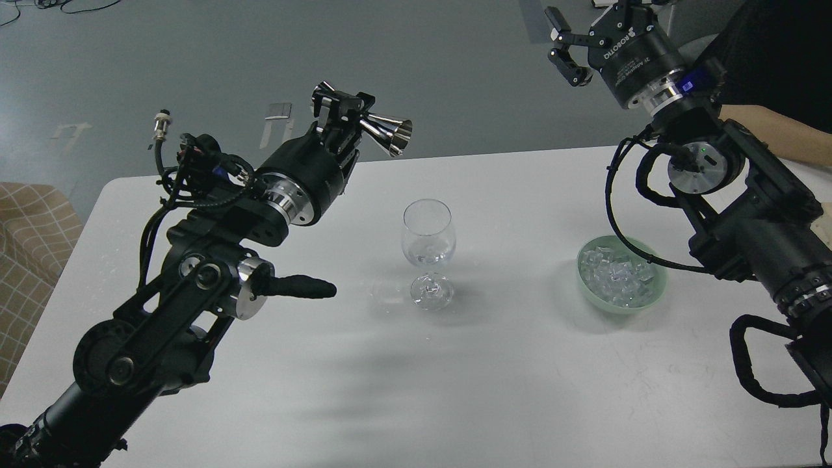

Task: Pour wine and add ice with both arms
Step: 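Carry the jigger back and set it down with the left gripper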

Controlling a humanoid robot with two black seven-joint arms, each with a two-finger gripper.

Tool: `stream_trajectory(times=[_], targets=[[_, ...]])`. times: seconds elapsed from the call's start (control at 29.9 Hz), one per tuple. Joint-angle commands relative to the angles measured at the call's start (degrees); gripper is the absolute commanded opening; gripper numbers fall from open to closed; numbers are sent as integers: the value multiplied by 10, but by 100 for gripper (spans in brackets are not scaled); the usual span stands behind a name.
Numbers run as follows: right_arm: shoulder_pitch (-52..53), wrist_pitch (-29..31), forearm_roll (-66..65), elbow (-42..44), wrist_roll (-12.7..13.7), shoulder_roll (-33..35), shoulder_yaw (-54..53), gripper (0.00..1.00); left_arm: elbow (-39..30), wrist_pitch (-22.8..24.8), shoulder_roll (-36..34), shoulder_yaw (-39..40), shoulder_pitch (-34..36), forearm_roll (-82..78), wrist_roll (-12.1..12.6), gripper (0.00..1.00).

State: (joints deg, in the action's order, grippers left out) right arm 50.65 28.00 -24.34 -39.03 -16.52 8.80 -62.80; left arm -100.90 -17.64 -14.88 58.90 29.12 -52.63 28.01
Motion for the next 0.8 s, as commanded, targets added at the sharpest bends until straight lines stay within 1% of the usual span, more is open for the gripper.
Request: stream_trajectory(times=[0.0, 0.03, 0.07, 0.2, 0.23, 0.33, 0.4, 0.5, 0.57, 0.6, 0.64, 0.7, 0.74, 0.77], targets=[[0, 0, 1, 0, 0, 1, 0, 100, 3, -15, -1, 101, -19, 176, 0, 0], [0, 0, 1, 0, 0, 1, 0, 100, 3, -15, -1, 101, -19, 177, 0, 0], [-1, 0, 1, 0, 0, 2, 0, 100, 3, -21, 0, 133, -29, 224, 0, 0], [-1, 0, 0, 0, 0, 1, 0, 100, 4, -38, 5, 212, -71, 353, 0, 0], [-2, 0, 0, 0, -1, 1, 0, 100, 5, -43, 19, 242, -88, 388, 0, 0], [-5, 0, 0, 0, -1, 0, 0, 100, 8, -53, 54, 290, -121, 427, -1, 0], [-5, 0, 0, 0, 0, 0, 0, 100, 14, -53, 76, 311, -140, 431, -12, 0], [-5, 0, 0, 0, 0, 0, 0, 100, 42, -53, 96, 317, -157, 431, -32, 0], [-5, 0, 0, 0, -1, 0, 0, 100, 66, -53, 101, 318, -171, 431, -62, 0], [-5, 0, 0, 0, -1, 0, 0, 100, 73, -53, 102, 318, -172, 431, -69, 0], [-6, 0, 0, 0, 0, 1, 0, 100, 90, -53, 103, 317, -172, 431, -83, 0], [-6, 0, 1, 0, 0, 1, 0, 100, 111, -53, 103, 316, -172, 431, -99, 0], [-6, 0, 0, 0, -1, 1, 0, 100, 136, -55, 102, 316, -172, 431, -120, 0], [-8, 0, 0, 0, -1, 1, 0, 100, 148, -56, 102, 316, -172, 431, -130, 0]])
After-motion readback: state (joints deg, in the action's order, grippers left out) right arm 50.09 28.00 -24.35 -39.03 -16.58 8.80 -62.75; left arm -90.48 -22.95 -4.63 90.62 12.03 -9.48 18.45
